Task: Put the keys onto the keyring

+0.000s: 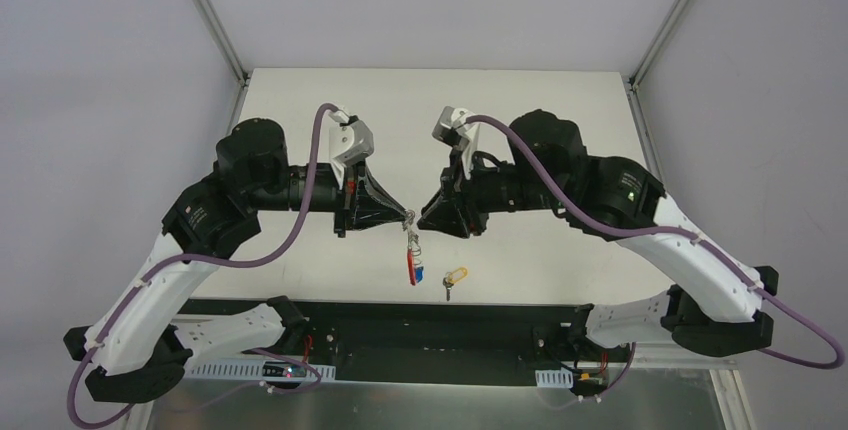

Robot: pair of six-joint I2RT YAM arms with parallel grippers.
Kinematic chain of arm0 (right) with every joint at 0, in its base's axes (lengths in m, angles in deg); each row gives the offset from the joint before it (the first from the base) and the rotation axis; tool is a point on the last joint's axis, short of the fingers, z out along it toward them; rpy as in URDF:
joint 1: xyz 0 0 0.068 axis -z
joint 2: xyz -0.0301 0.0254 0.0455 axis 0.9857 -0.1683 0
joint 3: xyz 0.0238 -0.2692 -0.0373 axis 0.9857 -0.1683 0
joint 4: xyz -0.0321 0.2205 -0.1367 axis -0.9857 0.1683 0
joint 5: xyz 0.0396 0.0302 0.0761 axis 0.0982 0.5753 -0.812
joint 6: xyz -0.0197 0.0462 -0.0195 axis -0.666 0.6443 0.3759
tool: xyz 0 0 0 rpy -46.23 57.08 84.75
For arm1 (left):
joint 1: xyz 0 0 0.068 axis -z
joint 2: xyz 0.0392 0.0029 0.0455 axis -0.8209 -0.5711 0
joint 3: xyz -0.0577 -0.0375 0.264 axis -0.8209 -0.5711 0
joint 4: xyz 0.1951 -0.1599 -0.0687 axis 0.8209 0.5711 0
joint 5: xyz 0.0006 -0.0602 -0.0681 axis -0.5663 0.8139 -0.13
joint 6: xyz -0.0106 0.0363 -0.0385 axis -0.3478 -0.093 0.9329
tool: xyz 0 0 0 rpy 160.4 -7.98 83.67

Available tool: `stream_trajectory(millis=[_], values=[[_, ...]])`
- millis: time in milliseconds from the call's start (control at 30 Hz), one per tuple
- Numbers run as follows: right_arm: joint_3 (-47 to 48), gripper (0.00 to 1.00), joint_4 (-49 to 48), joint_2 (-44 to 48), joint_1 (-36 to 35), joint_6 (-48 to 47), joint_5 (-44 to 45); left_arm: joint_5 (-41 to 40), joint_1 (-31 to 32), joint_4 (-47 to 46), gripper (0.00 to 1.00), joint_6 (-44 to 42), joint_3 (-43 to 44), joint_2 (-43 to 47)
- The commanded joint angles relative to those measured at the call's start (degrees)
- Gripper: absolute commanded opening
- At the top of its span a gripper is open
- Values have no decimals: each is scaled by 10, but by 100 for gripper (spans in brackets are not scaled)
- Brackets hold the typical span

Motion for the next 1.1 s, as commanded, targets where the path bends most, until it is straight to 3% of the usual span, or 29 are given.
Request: stream_trajectory(millis=[0,200,633,1067], values=[[-14,37,-25,50,8,-5,12,-9,4,-38,0,-17,-4,14],[-41,50,-27,75,16,-5,40,-5,4,-52,0,-18,-19,22],[-201,56,-49,98,89,43,161,-34,4,-154,0,-27,-105,84],[-391,57,-110,50,145,175,241,-115,4,-197,0,-130,-200,154]])
